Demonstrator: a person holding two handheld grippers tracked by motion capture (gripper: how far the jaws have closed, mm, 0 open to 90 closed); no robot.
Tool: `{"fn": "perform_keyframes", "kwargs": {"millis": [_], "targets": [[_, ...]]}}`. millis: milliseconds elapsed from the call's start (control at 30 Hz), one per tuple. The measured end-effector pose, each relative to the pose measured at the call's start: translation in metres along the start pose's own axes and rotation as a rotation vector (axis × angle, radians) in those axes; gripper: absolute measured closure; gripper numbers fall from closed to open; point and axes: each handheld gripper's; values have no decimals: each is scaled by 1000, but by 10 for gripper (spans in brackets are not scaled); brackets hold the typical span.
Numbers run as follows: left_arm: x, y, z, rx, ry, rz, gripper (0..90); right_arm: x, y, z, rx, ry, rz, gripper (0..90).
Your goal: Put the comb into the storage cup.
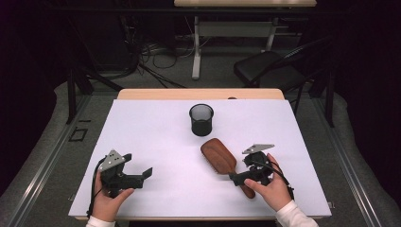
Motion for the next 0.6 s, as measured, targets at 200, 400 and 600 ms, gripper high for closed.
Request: {"fn": "perform_keyframes", "kwargs": {"millis": [200, 400, 600], "targets": [[0, 0, 0, -1, 0, 0, 4, -3, 7, 5, -5, -43, 22, 0], [0, 0, 0, -1, -2, -2, 4, -3, 13, 8, -8, -64, 33, 0], [0, 0, 0, -2, -2, -2, 4, -5, 22, 10, -13, -69, 59, 0]]}}
Point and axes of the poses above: each handheld gripper's, and its own axes: y roughly forward along the jaws, x roughly out of its top, z roughly to its left, and after that the axes turned 8 degrees about -x, right-handed
